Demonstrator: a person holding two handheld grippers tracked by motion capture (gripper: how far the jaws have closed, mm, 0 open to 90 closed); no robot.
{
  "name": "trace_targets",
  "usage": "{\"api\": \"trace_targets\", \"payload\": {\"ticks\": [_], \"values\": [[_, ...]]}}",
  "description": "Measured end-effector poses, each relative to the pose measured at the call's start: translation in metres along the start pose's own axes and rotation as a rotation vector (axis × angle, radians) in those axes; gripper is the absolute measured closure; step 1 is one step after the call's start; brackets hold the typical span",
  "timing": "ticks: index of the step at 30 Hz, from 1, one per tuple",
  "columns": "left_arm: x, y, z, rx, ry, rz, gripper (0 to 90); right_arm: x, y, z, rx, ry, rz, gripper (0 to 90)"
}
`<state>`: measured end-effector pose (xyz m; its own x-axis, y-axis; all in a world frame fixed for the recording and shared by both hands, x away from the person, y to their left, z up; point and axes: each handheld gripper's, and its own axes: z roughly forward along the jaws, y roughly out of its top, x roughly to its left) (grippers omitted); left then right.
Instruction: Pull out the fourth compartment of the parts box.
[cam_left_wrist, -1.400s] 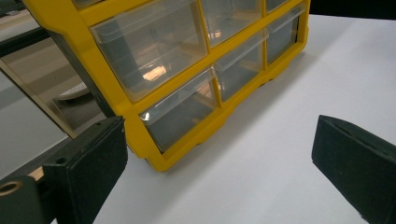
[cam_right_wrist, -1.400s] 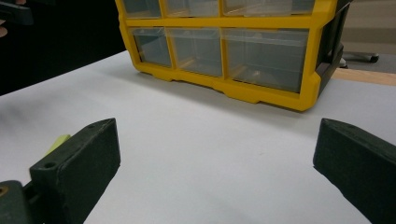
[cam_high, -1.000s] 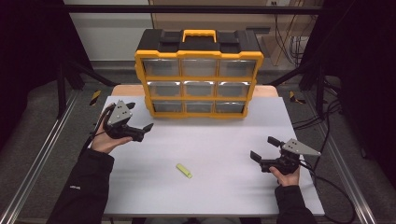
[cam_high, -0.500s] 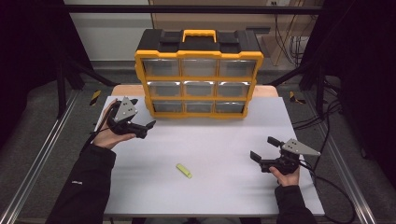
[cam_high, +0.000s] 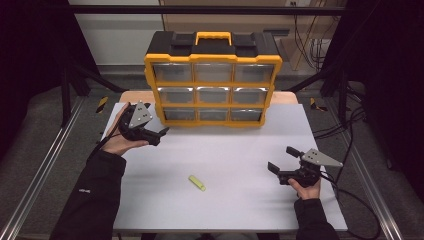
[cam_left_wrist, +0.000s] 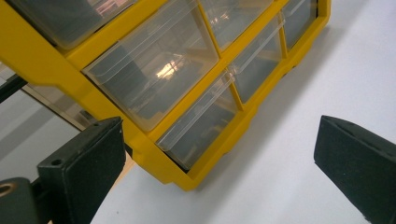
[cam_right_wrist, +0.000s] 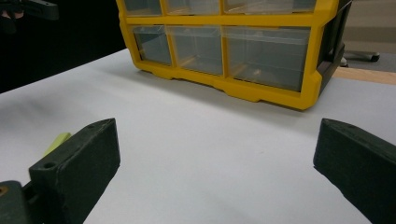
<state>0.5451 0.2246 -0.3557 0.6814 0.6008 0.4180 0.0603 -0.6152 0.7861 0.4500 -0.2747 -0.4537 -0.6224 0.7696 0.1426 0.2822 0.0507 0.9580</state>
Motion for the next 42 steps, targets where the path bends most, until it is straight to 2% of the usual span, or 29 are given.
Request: {"api": "trace_targets", "payload": {"ticks": [5,13,14,19,25,31,42], "values": [[0.000,0.004,0.003,0.002,0.010,0.043,1.5,0.000,0.000,0.000,0.005,0.001,0.004,1.0],[0.000,0.007,0.010,-0.001,0.015,0.083,1.5,0.000,0.000,0.000,0.005,0.000,0.002,0.8],[0.000,0.007,0.012,0.007,0.015,0.106,1.5,0.000,0.000,0.000,0.006,-0.001,0.003,0.7],[0.001,0.010,0.015,0.004,0.020,0.138,1.7,0.000,0.000,0.000,0.006,-0.001,-0.001,0.7],[0.001,0.013,0.020,0.010,0.028,0.197,2.1,0.000,0.000,0.001,0.010,0.001,-0.003,0.6],[0.005,0.014,0.026,0.024,0.037,0.228,2.0,0.000,0.000,0.001,0.010,-0.001,-0.004,0.6],[0.010,0.022,0.034,0.015,0.050,0.289,2.3,0.000,0.000,0.001,0.009,0.000,-0.002,0.6]]}}
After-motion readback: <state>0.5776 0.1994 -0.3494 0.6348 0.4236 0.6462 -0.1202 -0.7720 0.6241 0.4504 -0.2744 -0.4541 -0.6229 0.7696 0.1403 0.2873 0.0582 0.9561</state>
